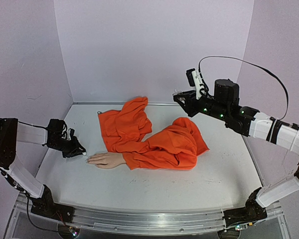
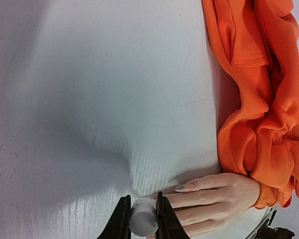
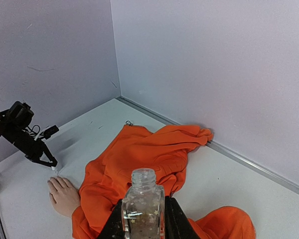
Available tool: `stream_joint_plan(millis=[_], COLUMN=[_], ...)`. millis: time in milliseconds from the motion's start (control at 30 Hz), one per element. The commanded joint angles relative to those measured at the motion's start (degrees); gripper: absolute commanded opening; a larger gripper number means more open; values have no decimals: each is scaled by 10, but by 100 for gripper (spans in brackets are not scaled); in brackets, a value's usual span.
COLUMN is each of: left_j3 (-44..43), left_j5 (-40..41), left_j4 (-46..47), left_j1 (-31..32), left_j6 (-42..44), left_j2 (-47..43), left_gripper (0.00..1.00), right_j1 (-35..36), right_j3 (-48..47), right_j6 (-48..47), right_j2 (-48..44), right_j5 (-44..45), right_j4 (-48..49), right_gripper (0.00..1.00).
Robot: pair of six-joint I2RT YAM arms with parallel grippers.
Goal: Paint the nails
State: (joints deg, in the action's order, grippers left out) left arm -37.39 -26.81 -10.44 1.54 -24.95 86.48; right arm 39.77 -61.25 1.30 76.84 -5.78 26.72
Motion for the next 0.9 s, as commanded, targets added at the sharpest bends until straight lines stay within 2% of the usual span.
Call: stream_joint_plan(millis=[0, 433, 867], left_j3=[-5, 3, -16], left_j5=[8, 22, -51], left_j4=[17, 4, 19], left_j1=[-3, -3, -2], left_j6=[10, 19, 25], left_j2=[1, -51, -2], left_gripper=[0, 0, 0], right_j1=[-3, -3, -3], right_j3=[-27, -22, -15], right_j6=[5, 5, 6], right_j2=[-13, -16, -24], right_j5=[-6, -6, -5], right_j4=[34, 35, 35], right_gripper=[0, 0, 0])
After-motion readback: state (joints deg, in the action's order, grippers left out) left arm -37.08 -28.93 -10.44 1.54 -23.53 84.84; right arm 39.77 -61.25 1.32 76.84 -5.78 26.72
